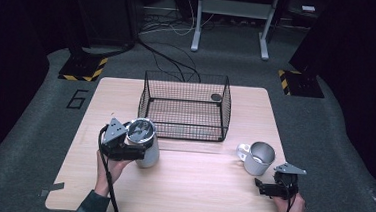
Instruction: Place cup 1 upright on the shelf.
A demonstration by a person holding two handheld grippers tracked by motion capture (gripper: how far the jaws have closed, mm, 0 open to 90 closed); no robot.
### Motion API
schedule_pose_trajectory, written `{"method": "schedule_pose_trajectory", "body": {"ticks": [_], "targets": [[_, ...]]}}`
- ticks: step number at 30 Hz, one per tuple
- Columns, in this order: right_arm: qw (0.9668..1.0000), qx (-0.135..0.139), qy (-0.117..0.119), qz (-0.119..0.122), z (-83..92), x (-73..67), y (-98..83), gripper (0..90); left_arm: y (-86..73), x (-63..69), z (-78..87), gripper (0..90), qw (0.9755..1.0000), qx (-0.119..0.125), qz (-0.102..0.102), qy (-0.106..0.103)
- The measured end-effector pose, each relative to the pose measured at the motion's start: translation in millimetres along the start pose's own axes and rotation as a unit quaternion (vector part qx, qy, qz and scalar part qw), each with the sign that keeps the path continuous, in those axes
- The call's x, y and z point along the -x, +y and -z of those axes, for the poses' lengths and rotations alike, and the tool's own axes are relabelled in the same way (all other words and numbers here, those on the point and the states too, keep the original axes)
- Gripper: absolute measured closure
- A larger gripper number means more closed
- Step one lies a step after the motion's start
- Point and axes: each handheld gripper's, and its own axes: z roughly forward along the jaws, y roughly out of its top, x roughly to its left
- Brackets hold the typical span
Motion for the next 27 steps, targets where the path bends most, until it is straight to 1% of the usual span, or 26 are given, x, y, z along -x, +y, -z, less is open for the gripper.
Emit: {"method": "schedule_pose_trajectory", "body": {"ticks": [6, 12, 14, 19, 22, 27], "targets": [[1.0, 0.0, 0.0, 0.0, 0.0, 0.0, 0.0, 0.1, 5.8, -1.4, 3.6, 3.9, 1.0, 0.004, -0.001, -0.009], [1.0, 0.0, 0.0, 0.001, 0.0, 0.1, 0.0, 0.1, 14.4, -1.8, 7.2, 3.9, 0.9999, -0.002, -0.01, -0.012], [1.0, -0.003, 0.0, 0.002, 0.1, 0.2, 0.0, 0.1, 16.6, -1.2, 6.9, 3.9, 0.9998, 0.002, -0.011, -0.016], [1.0, -0.003, 0.0, 0.002, 0.1, 0.2, 0.1, 0.0, 21.3, -0.3, 6.2, 3.9, 0.9996, 0.0, -0.015, -0.022], [1.0, -0.003, 0.0, 0.002, 0.1, 0.3, 0.1, 0.1, 26.2, 1.5, 5.8, 3.9, 0.9994, -0.002, -0.024, -0.024], [1.0, -0.003, 0.0, 0.001, 0.1, 0.2, 0.0, 0.0, 31.5, 3.1, 4.8, 3.9, 0.9992, -0.001, -0.026, -0.03]]}}
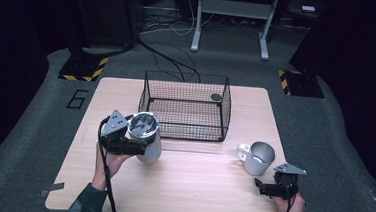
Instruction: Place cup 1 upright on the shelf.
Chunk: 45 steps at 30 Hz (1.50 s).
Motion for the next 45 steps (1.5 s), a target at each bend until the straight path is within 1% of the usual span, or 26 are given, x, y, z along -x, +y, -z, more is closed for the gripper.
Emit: {"method": "schedule_pose_trajectory", "body": {"ticks": [7, 9, 10, 11, 15, 17, 18, 19, 20, 21, 22, 23, 24, 25, 28, 29, 30, 31, 33, 34, 36, 37, 40, 44, 45], "targets": [[1.0, 0.0, 0.0, -0.002, 0.0, -0.2, 0.1, 0.1, 6.2, 0.3, -1.8, 3.9, 1.0, -0.002, -0.001, -0.006], [1.0, 0.0, 0.0, 0.0, 0.0, 0.0, 0.0, 0.1, 8.5, 0.3, -2.4, 3.9, 1.0, 0.0, -0.004, -0.008], [1.0, 0.0, 0.0, 0.0, 0.0, 0.0, 0.0, 0.1, 9.8, 0.9, -2.2, 3.9, 0.9999, -0.003, -0.003, -0.012], [1.0, 0.0, -0.001, -0.001, 0.1, -0.1, 0.0, 0.1, 11.9, 1.3, -3.1, 3.9, 0.9999, 0.0, -0.005, -0.013], [1.0, 0.0, 0.0, 0.0, 0.0, 0.0, 0.0, 0.1, 14.7, 1.3, -4.4, 3.9, 0.9998, -0.002, -0.007, -0.019], [1.0, 0.002, 0.0, -0.006, -0.1, -0.6, 0.2, 0.1, 16.5, 1.8, -6.0, 3.9, 0.9998, 0.001, -0.008, -0.021], [1.0, 0.001, -0.002, -0.001, 0.0, 0.0, 0.0, 0.1, 18.4, 2.0, -6.3, 3.9, 0.9997, -0.002, -0.011, -0.021], [1.0, 0.001, -0.002, -0.001, 0.0, 0.0, 0.0, 0.1, 18.4, 2.0, -6.3, 3.9, 0.9997, -0.002, -0.011, -0.021], [1.0, 0.0, -0.002, -0.001, 0.0, 0.0, 0.0, 0.1, 22.4, 1.8, -6.0, 3.9, 0.9995, -0.005, -0.012, -0.027], [1.0, 0.0, -0.002, -0.001, 0.0, 0.0, 0.0, 0.1, 22.4, 1.8, -6.0, 3.9, 0.9995, -0.005, -0.012, -0.027], [1.0, 0.0, -0.002, -0.001, 0.0, 0.1, 0.0, 0.1, 25.9, 0.0, -6.4, 3.9, 0.9993, -0.006, -0.013, -0.033], [1.0, 0.002, -0.001, -0.007, -0.1, -0.7, 0.3, 0.1, 29.2, -1.8, -7.2, 3.9, 0.9993, -0.008, -0.009, -0.036], [1.0, 0.001, -0.001, -0.006, -0.1, -0.3, 0.3, 0.1, 32.4, -3.4, -8.0, 3.9, 0.9991, -0.01, -0.007, -0.041], [1.0, 0.002, -0.003, -0.007, -0.3, -0.7, 0.2, 0.1, 34.4, -3.5, -8.9, 3.9, 0.9991, -0.008, -0.007, -0.04], [1.0, 0.001, -0.002, -0.007, -0.2, -0.5, 0.3, 0.1, 45.2, -2.2, -8.2, 3.9, 0.9986, -0.01, -0.015, -0.05], [1.0, 0.001, -0.003, -0.006, -0.3, -0.4, 0.3, 0.1, 51.0, -1.0, -7.4, 3.9, 0.9984, -0.006, -0.022, -0.052], [1.0, 0.001, -0.003, -0.008, -0.3, -0.6, 0.4, 0.1, 52.5, -0.6, -7.3, 3.9, 0.9983, -0.007, -0.023, -0.053], [1.0, 0.001, -0.002, -0.007, -0.2, -0.4, 0.3, 0.2, 53.5, -0.7, -7.9, 3.9, 0.9983, -0.004, -0.025, -0.053], [1.0, 0.001, -0.002, -0.007, -0.2, -0.4, 0.3, 0.2, 55.2, -1.2, -9.0, 3.9, 0.9982, -0.004, -0.021, -0.055], [1.0, 0.001, -0.003, -0.008, -0.4, -0.5, 0.4, 0.2, 56.2, -1.6, -9.4, 3.9, 0.998, -0.005, -0.02, -0.059], [1.0, 0.003, -0.004, -0.008, -0.6, -0.6, 0.4, 0.2, 56.8, -1.8, -10.1, 3.9, 0.9981, -0.001, -0.019, -0.058], [1.0, 0.001, -0.002, -0.003, 0.0, 0.0, 0.1, 0.3, 57.7, -1.5, -10.4, 3.9, 0.9981, 0.0, -0.02, -0.059], [1.0, 0.002, -0.002, -0.001, 0.0, 0.1, -0.1, 0.3, 58.7, -0.3, -10.9, 3.9, 0.9979, -0.002, -0.017, -0.062], [1.0, 0.0, -0.002, -0.002, 0.0, 0.0, 0.0, 0.3, 62.1, -1.6, -11.0, 3.9, 0.9979, 0.004, -0.021, -0.061], [1.0, 0.001, -0.002, -0.002, 0.0, 0.0, 0.0, 0.3, 62.8, -2.1, -11.1, 3.9, 0.998, 0.004, -0.019, -0.061]]}}
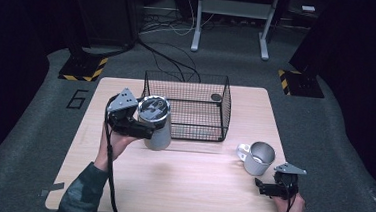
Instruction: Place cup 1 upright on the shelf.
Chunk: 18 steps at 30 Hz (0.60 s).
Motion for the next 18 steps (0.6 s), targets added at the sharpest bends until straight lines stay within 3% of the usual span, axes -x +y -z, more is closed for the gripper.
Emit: {"method": "schedule_pose_trajectory", "body": {"ticks": [9, 18], "targets": [[1.0, -0.001, 0.001, -0.001, 0.0, 0.0, 0.1, 0.4, 7.6, -5.1, -10.6, 3.9, 0.9999, -0.002, 0.01, -0.002], [1.0, 0.003, 0.0, 0.0, -0.2, 0.0, -0.2, 0.4, 18.0, -8.1, -16.7, 3.9, 0.9999, -0.011, -0.006, 0.0]]}}
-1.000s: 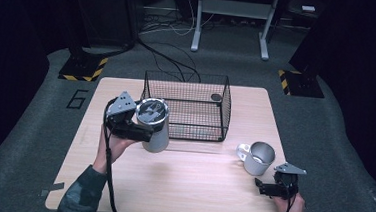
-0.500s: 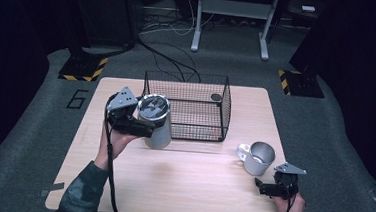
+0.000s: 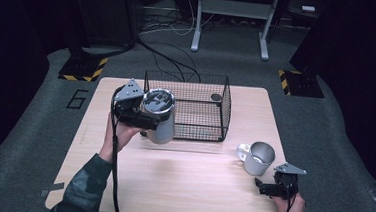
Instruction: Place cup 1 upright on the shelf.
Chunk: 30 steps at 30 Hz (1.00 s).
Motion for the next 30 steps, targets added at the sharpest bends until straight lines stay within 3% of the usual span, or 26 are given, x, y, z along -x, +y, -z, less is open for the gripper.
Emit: {"method": "schedule_pose_trajectory", "body": {"ticks": [10, 21, 30], "targets": [[1.0, -0.003, 0.0, 0.0, 0.2, 0.0, 0.1, 0.4, 9.0, -8.1, -5.8, 3.9, 0.9999, 0.004, -0.008, 0.014], [1.0, -0.001, 0.001, 0.0, 0.3, 0.1, 0.0, 0.4, 12.4, -19.3, -15.5, 3.9, 0.9997, 0.01, 0.002, 0.022], [1.0, -0.001, 0.001, 0.0, 0.2, 0.1, 0.0, 0.5, 15.0, -22.4, -20.8, 3.9, 0.9997, 0.01, -0.005, 0.024]]}}
